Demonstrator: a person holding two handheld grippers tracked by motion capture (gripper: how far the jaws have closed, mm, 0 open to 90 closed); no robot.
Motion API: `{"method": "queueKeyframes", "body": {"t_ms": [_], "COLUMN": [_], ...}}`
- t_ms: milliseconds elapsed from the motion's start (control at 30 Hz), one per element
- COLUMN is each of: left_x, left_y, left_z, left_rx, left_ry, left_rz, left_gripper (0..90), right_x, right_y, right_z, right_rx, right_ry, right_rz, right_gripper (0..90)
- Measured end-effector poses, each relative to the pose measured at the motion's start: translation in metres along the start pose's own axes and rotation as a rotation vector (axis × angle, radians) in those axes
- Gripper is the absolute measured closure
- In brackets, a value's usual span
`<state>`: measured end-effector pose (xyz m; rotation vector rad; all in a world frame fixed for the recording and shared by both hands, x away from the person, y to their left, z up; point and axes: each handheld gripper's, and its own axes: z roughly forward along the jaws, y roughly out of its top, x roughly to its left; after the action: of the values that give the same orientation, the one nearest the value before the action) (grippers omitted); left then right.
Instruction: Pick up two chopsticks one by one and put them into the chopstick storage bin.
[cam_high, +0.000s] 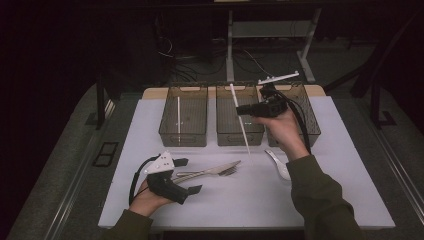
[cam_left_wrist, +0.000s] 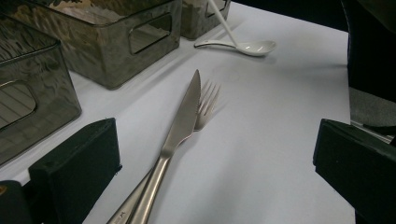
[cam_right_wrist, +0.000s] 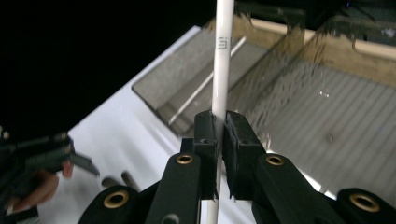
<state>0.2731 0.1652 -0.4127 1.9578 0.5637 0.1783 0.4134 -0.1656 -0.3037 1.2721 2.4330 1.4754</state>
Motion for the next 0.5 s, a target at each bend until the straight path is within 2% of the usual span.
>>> {"method": "queueKeyframes", "body": {"t_ms": [500], "left_x": [0.001], "left_y": [0.000], "left_z": [0.000], "left_rx": [-0.005], "left_ry": [-0.001], "left_rz": [0.002], "left_gripper": [0.0], "right_x": [0.016], "right_y": [0.055], "right_z": [0.031], "right_rx": [-0.097], "right_ry": [-0.023], "right_rz": [0.000], "right_gripper": [83.4]}}
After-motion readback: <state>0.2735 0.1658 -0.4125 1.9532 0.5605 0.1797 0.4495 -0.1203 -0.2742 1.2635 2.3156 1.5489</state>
